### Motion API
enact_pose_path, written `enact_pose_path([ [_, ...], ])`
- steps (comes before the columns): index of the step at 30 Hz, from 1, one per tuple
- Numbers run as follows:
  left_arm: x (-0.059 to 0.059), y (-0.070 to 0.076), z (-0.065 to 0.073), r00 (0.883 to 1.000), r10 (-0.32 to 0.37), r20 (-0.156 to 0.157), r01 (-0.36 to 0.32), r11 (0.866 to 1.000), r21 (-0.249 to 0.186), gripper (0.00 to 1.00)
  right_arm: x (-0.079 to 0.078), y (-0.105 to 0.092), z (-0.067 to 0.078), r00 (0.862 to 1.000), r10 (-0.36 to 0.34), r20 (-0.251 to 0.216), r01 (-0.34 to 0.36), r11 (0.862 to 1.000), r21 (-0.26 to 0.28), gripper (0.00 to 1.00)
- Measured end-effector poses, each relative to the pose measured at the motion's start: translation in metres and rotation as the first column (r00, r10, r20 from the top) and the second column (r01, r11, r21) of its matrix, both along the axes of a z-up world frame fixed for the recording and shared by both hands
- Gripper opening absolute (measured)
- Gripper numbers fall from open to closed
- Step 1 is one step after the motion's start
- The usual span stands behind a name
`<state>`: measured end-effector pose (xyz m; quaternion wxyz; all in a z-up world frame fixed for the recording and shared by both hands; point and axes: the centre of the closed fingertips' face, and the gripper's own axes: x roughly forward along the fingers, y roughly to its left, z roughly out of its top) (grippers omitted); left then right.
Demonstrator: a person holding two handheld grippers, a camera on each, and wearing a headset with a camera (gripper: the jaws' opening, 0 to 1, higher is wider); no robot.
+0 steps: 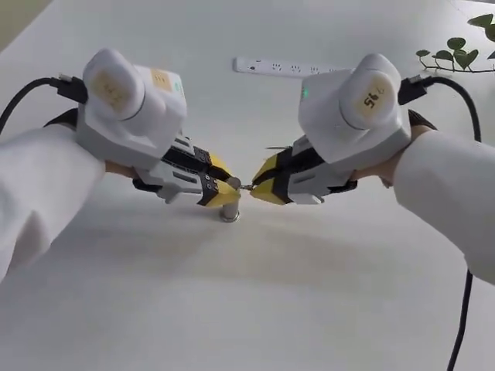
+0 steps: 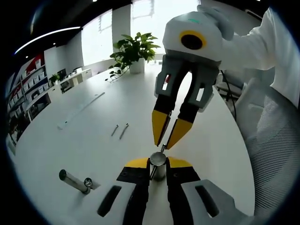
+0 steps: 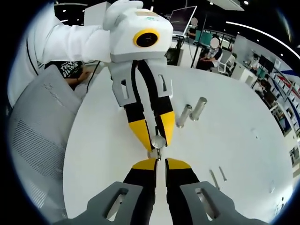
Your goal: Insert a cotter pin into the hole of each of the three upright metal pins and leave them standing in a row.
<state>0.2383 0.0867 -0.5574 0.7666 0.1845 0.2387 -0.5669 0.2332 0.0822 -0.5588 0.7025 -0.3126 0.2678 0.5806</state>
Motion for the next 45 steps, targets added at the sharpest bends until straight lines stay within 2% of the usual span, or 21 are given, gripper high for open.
enact_pose_path([
  [7, -0.001, 0.001, -0.001, 1.000, 0.005, 0.001, -0.005, 1.000, 0.003, 0.11, -0.005, 0.009, 0.006, 1.000, 0.014, 0.005, -0.014, 1.000, -0.003, 0.00],
  [11, -0.002, 0.001, -0.002, 1.000, -0.001, 0.009, 0.001, 1.000, 0.011, 0.12, -0.006, 0.010, 0.007, 0.999, 0.040, 0.023, -0.040, 0.999, -0.022, 0.00],
  [13, -0.004, 0.002, -0.004, 1.000, -0.012, 0.011, 0.011, 0.999, 0.035, 0.13, -0.006, 0.010, 0.006, 0.996, 0.074, 0.044, -0.073, 0.997, -0.030, 0.00],
  [15, -0.005, 0.005, -0.008, 1.000, -0.016, 0.021, 0.015, 0.997, 0.074, 0.20, -0.005, 0.011, 0.006, 0.996, 0.080, 0.048, -0.079, 0.996, -0.031, 0.00],
  [18, -0.004, 0.010, -0.009, 1.000, 0.024, 0.011, -0.025, 0.997, 0.067, 0.41, -0.005, 0.013, 0.010, 0.997, 0.073, 0.037, -0.073, 0.997, -0.006, 0.11],
  [20, -0.005, 0.014, -0.008, 0.999, 0.031, 0.019, -0.032, 0.997, 0.066, 0.50, -0.005, 0.014, 0.013, 0.997, 0.069, 0.041, -0.069, 0.998, 0.003, 0.12],
  [21, -0.007, 0.017, -0.006, 0.999, 0.039, 0.023, -0.040, 0.998, 0.055, 0.53, -0.006, 0.014, 0.015, 0.997, 0.065, 0.034, -0.065, 0.998, 0.014, 0.12],
  [22, -0.009, 0.018, -0.005, 0.999, 0.046, 0.015, -0.047, 0.998, 0.043, 0.54, -0.006, 0.015, 0.014, 0.998, 0.061, 0.026, -0.062, 0.998, 0.030, 0.13],
  [23, -0.017, 0.017, -0.002, 0.998, 0.055, -0.027, -0.055, 0.998, 0.000, 0.56, -0.006, 0.017, 0.015, 0.999, 0.050, 0.018, -0.051, 0.997, 0.053, 0.14],
  [24, -0.022, 0.017, -0.001, 0.997, 0.058, -0.056, -0.060, 0.998, -0.026, 0.61, -0.006, 0.018, 0.015, 0.999, 0.046, 0.012, -0.046, 0.997, 0.062, 0.16],
  [25, -0.031, 0.016, 0.002, 0.993, 0.057, -0.101, -0.065, 0.995, -0.076, 0.67, -0.007, 0.019, 0.015, 0.999, 0.043, 0.006, -0.043, 0.996, 0.073, 0.17],
  [26, -0.036, 0.016, 0.004, 0.992, 0.056, -0.113, -0.067, 0.993, -0.097, 0.75, -0.007, 0.019, 0.015, 0.999, 0.038, 0.004, -0.038, 0.996, 0.078, 0.17],
  [27, -0.039, 0.019, 0.006, 0.994, 0.054, -0.098, -0.065, 0.992, -0.111, 0.80, -0.006, 0.020, 0.014, 0.999, 0.036, 0.001, -0.036, 0.996, 0.083, 0.17],
  [29, -0.044, 0.023, 0.006, 0.992, 0.075, -0.105, -0.088, 0.988, -0.123, 0.88, -0.006, 0.020, 0.013, 0.999, 0.034, -0.004, -0.033, 0.996, 0.087, 0.18],
  [32, -0.050, 0.032, 0.008, 0.984, 0.140, -0.113, -0.158, 0.973, -0.166, 0.99, -0.005, 0.023, 0.011, 0.999, 0.025, -0.034, -0.021, 0.993, 0.112, 0.20],
  [33, -0.052, 0.035, 0.007, 0.976, 0.169, -0.137, -0.191, 0.967, -0.171, 0.98, -0.004, 0.025, 0.010, 0.999, 0.019, -0.039, -0.014, 0.992, 0.127, 0.20],
  [37, -0.061, 0.041, 0.008, 0.965, 0.210, -0.159, -0.241, 0.946, -0.216, 0.99, -0.004, 0.029, 0.005, 0.998, 0.002, -0.069, 0.009, 0.988, 0.154, 0.20],
  [40, -0.066, 0.046, 0.006, 0.958, 0.236, -0.161, -0.268, 0.937, -0.225, 0.99, -0.004, 0.031, -0.001, 0.997, 0.004, -0.083, 0.008, 0.989, 0.148, 0.19],
  [45, -0.068, 0.052, 0.004, 0.952, 0.259, -0.163, -0.292, 0.928, -0.233, 0.99, 0.000, 0.033, -0.011, 0.995, -0.006, -0.095, 0.019, 0.991, 0.132, 0.17],
])
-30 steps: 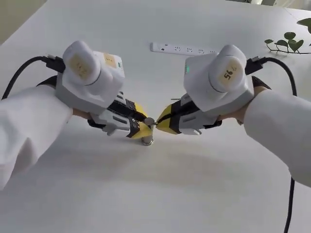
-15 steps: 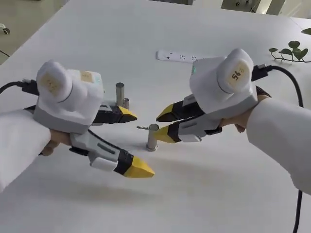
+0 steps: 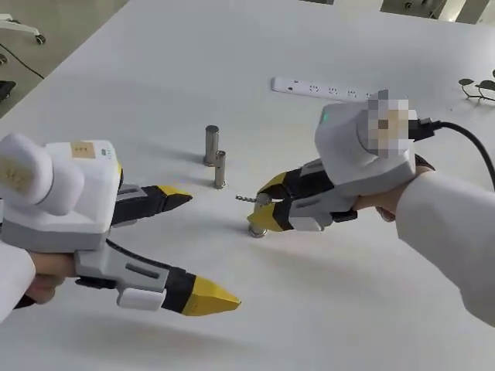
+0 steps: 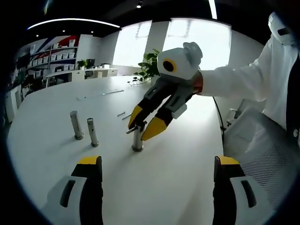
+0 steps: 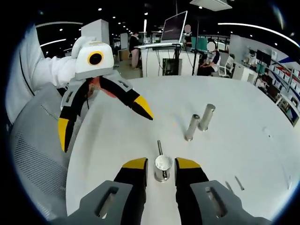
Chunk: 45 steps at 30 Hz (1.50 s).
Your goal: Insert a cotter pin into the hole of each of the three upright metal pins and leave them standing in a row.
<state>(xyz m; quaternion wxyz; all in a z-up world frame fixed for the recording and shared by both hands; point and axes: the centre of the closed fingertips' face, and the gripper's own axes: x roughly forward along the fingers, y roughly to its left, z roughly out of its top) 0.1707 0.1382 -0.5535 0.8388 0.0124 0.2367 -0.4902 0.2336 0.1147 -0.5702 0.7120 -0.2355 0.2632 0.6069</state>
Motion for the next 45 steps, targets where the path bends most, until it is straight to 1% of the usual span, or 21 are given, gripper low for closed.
enact_pose_path([
  [1, 0.000, 0.000, 0.000, 1.000, 0.004, -0.003, -0.004, 1.000, -0.009, 0.99, 0.000, 0.000, -0.002, 1.000, -0.004, -0.002, 0.004, 1.000, -0.001, 0.17],
  [3, 0.001, 0.002, 0.001, 1.000, 0.021, -0.009, -0.022, 0.999, -0.028, 0.99, 0.002, 0.001, -0.004, 1.000, -0.005, -0.024, 0.006, 1.000, 0.010, 0.16],
  [7, 0.001, 0.008, 0.003, 0.999, 0.049, -0.005, -0.049, 0.998, -0.047, 0.99, 0.001, 0.001, -0.007, 1.000, -0.002, -0.029, 0.003, 1.000, 0.009, 0.13],
  [8, 0.001, 0.009, 0.003, 0.999, 0.053, -0.002, -0.053, 0.997, -0.049, 0.99, 0.003, -0.001, -0.009, 1.000, -0.011, -0.017, 0.011, 1.000, -0.003, 0.11],
  [10, 0.001, 0.010, 0.003, 0.998, 0.056, 0.003, -0.056, 0.997, -0.047, 0.99, 0.001, 0.000, -0.008, 0.999, -0.011, -0.036, 0.012, 1.000, 0.008, 0.09],
  [14, -0.001, 0.011, 0.002, 0.999, 0.053, 0.009, -0.053, 0.998, -0.044, 0.99, 0.001, 0.001, -0.007, 0.999, -0.014, -0.038, 0.015, 1.000, 0.016, 0.09],
  [15, -0.002, 0.011, 0.000, 0.999, 0.052, 0.010, -0.052, 0.998, -0.044, 0.99, 0.000, 0.001, -0.007, 1.000, 0.008, -0.028, -0.007, 1.000, 0.008, 0.09],
  [16, -0.002, 0.011, -0.001, 0.999, 0.052, 0.009, -0.051, 0.998, -0.044, 0.99, 0.000, 0.002, -0.007, 1.000, 0.010, -0.026, -0.010, 1.000, 0.000, 0.08],
  [17, -0.003, 0.011, -0.006, 0.999, 0.047, -0.002, -0.047, 0.998, -0.028, 0.99, 0.000, 0.002, -0.006, 1.000, 0.009, -0.023, -0.009, 1.000, -0.005, 0.08],
  [18, -0.004, 0.011, -0.007, 0.999, 0.046, 0.002, -0.046, 0.999, -0.021, 0.99, 0.001, 0.003, -0.006, 1.000, 0.023, -0.008, -0.023, 1.000, -0.016, 0.08],
  [21, -0.002, 0.011, -0.007, 0.998, 0.056, 0.004, -0.055, 0.998, -0.028, 0.99, 0.004, 0.005, -0.005, 1.000, 0.018, -0.008, -0.018, 1.000, -0.009, 0.08],
  [24, 0.001, 0.011, -0.004, 0.998, 0.069, 0.012, -0.069, 0.997, -0.040, 0.99, 0.013, 0.007, -0.002, 1.000, -0.010, -0.010, 0.010, 1.000, 0.011, 0.08],
  [25, 0.002, 0.010, -0.003, 0.997, 0.071, 0.015, -0.070, 0.997, -0.042, 0.99, 0.016, 0.007, -0.001, 1.000, -0.012, -0.001, 0.012, 1.000, 0.015, 0.08],
  [28, 0.009, 0.009, 0.000, 0.997, 0.081, 0.021, -0.080, 0.995, -0.056, 0.99, 0.023, 0.007, 0.001, 1.000, -0.018, 0.004, 0.018, 1.000, 0.019, 0.08],
  [31, 0.014, 0.008, 0.001, 0.996, 0.085, 0.027, -0.083, 0.994, -0.064, 0.99, 0.029, 0.007, 0.001, 1.000, -0.031, -0.003, 0.031, 0.999, 0.027, 0.08],
  [32, 0.015, 0.008, 0.002, 0.996, 0.085, 0.028, -0.083, 0.994, -0.065, 0.99, 0.031, 0.006, 0.000, 0.999, -0.034, -0.010, 0.034, 0.999, 0.027, 0.08],
  [36, 0.019, 0.009, 0.002, 0.996, 0.087, 0.029, -0.084, 0.994, -0.070, 0.99, 0.032, 0.003, -0.004, 0.999, -0.036, -0.009, 0.036, 0.999, 0.010, 0.08],
  [38, 0.021, 0.009, 0.003, 0.996, 0.088, 0.026, -0.086, 0.994, -0.071, 0.99, 0.033, 0.002, -0.005, 0.999, -0.041, -0.009, 0.041, 0.999, 0.017, 0.08],
  [39, 0.021, 0.009, 0.004, 0.996, 0.090, 0.026, -0.088, 0.993, -0.074, 0.99, 0.033, 0.002, -0.005, 0.999, -0.043, -0.011, 0.043, 0.999, 0.018, 0.08],
  [42, 0.026, 0.010, 0.010, 0.994, 0.098, 0.039, -0.095, 0.992, -0.085, 0.99, 0.033, 0.003, -0.005, 1.000, -0.030, -0.007, 0.030, 0.999, 0.023, 0.08],
  [45, 0.033, 0.012, 0.014, 0.993, 0.110, 0.045, -0.105, 0.989, -0.101, 0.99, 0.033, 0.004, -0.006, 1.000, -0.021, -0.013, 0.021, 0.999, 0.030, 0.09],
])
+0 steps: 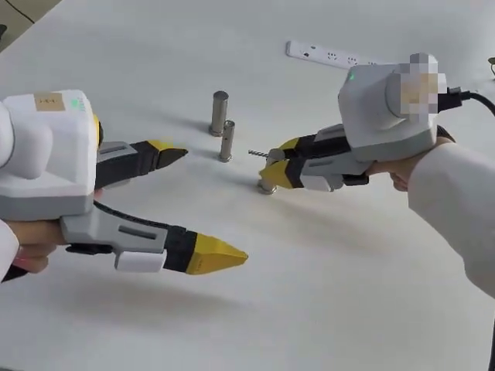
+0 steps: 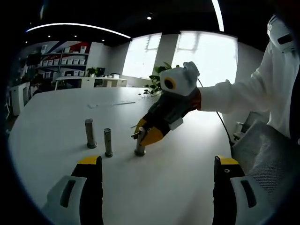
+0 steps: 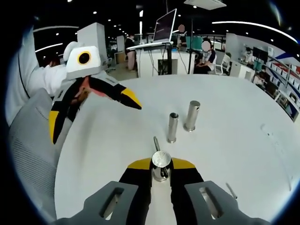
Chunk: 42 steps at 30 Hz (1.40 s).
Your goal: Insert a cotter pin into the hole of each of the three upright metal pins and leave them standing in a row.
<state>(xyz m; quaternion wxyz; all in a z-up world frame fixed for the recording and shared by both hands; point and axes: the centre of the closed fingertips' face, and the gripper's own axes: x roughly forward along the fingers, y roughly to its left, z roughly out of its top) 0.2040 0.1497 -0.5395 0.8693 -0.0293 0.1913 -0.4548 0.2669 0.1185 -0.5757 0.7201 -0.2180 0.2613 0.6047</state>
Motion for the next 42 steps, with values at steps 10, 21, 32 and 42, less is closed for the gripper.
enact_pose_path([
  [10, 0.024, 0.008, 0.004, 1.000, 0.015, 0.024, -0.015, 1.000, 0.012, 0.90, 0.000, 0.011, 0.034, 0.999, -0.036, 0.027, 0.032, 0.991, 0.132, 0.25],
  [21, 0.068, 0.025, 0.004, 0.992, 0.116, 0.049, -0.116, 0.993, 0.002, 0.64, -0.023, -0.012, 0.070, 0.993, -0.121, -0.011, 0.120, 0.966, 0.231, 0.47],
  [32, 0.093, 0.030, -0.020, 0.983, 0.179, 0.048, -0.182, 0.980, 0.082, 0.37, -0.049, -0.054, 0.061, 0.963, -0.262, -0.066, 0.270, 0.936, 0.226, 0.71],
  [42, 0.102, 0.012, -0.035, 0.980, 0.196, 0.038, -0.199, 0.974, 0.107, 0.26, -0.066, -0.103, 0.058, 0.885, -0.452, -0.109, 0.465, 0.856, 0.227, 0.80],
])
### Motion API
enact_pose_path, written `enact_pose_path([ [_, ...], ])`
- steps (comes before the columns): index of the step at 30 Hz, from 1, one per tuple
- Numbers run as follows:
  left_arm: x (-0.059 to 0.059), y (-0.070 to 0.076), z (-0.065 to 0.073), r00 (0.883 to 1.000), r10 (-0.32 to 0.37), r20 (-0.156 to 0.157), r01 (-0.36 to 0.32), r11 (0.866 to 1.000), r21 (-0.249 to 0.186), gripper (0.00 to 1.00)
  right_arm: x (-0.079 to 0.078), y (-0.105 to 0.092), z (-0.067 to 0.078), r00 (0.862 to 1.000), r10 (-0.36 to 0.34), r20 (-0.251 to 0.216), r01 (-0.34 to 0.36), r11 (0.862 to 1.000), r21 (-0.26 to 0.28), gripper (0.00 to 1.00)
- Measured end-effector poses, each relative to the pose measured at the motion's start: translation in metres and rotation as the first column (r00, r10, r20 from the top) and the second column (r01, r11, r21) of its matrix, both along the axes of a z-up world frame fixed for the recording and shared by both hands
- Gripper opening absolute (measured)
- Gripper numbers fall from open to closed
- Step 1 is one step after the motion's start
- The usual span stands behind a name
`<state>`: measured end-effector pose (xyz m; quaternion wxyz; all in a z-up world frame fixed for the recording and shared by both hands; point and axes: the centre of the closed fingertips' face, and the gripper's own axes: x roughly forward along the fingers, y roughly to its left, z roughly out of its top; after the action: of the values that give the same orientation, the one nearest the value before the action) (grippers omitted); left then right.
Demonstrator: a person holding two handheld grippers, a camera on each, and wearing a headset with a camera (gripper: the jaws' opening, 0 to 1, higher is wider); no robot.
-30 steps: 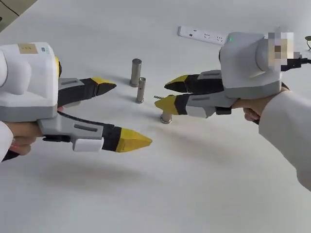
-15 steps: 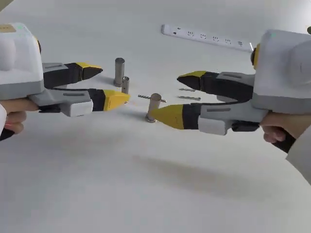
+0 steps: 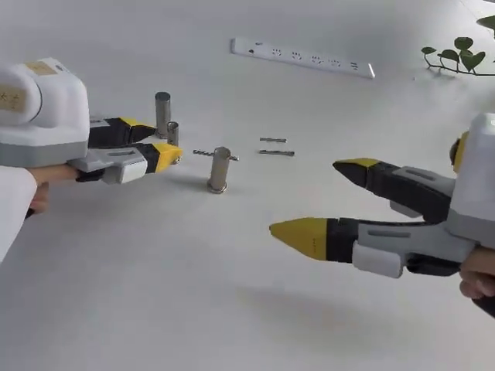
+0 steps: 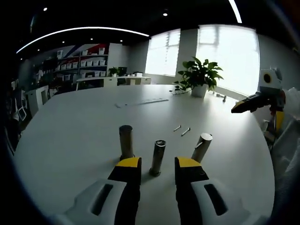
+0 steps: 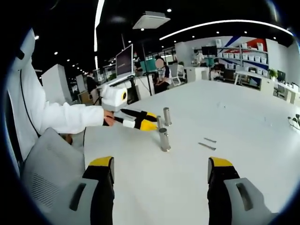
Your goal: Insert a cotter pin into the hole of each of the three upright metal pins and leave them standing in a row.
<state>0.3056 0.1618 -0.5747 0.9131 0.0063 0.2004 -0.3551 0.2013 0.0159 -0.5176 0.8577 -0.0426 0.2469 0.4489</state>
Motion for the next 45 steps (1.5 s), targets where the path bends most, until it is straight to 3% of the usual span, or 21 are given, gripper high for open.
enact_pose_path([
  [8, 0.008, 0.005, -0.004, 0.999, 0.045, 0.002, -0.045, 0.999, 0.009, 0.21, -0.017, -0.001, -0.002, 0.995, -0.087, -0.042, 0.090, 0.992, 0.089, 0.79],
  [14, 0.003, 0.000, -0.004, 1.000, 0.015, 0.007, -0.015, 1.000, 0.025, 0.08, -0.025, -0.002, -0.006, 0.994, -0.098, -0.058, 0.103, 0.991, 0.091, 0.79],
  [17, 0.002, 0.002, -0.004, 1.000, 0.009, 0.007, -0.009, 0.999, 0.037, 0.08, -0.024, -0.004, -0.005, 0.992, -0.107, -0.063, 0.113, 0.988, 0.101, 0.79],
  [24, 0.002, 0.010, -0.002, 0.999, 0.030, 0.042, -0.034, 0.993, 0.112, 0.07, -0.022, -0.009, -0.002, 0.990, -0.125, -0.060, 0.132, 0.984, 0.123, 0.77],
  [27, -0.004, 0.009, 0.008, 0.998, 0.023, 0.053, -0.028, 0.996, 0.087, 0.06, -0.022, -0.013, -0.003, 0.988, -0.137, -0.070, 0.145, 0.980, 0.137, 0.76],
  [29, -0.007, 0.009, 0.012, 0.998, 0.010, 0.056, -0.015, 0.995, 0.095, 0.06, -0.022, -0.016, -0.003, 0.987, -0.145, -0.071, 0.153, 0.979, 0.136, 0.77],
  [34, -0.036, 0.005, 0.031, 0.992, -0.089, 0.084, 0.076, 0.986, 0.149, 0.06, -0.021, -0.031, -0.004, 0.981, -0.181, -0.068, 0.189, 0.972, 0.139, 0.77],
  [37, -0.054, -0.002, 0.042, 0.983, -0.147, 0.106, 0.130, 0.980, 0.148, 0.06, -0.022, -0.039, -0.004, 0.978, -0.197, -0.072, 0.205, 0.968, 0.143, 0.77],
  [41, -0.073, -0.014, 0.052, 0.970, -0.216, 0.110, 0.201, 0.971, 0.128, 0.06, -0.023, -0.047, -0.001, 0.974, -0.219, -0.064, 0.226, 0.965, 0.136, 0.77],
  [45, -0.083, -0.029, 0.048, 0.957, -0.274, 0.090, 0.264, 0.958, 0.114, 0.06, -0.025, -0.049, 0.005, 0.973, -0.228, -0.048, 0.232, 0.963, 0.140, 0.78],
])
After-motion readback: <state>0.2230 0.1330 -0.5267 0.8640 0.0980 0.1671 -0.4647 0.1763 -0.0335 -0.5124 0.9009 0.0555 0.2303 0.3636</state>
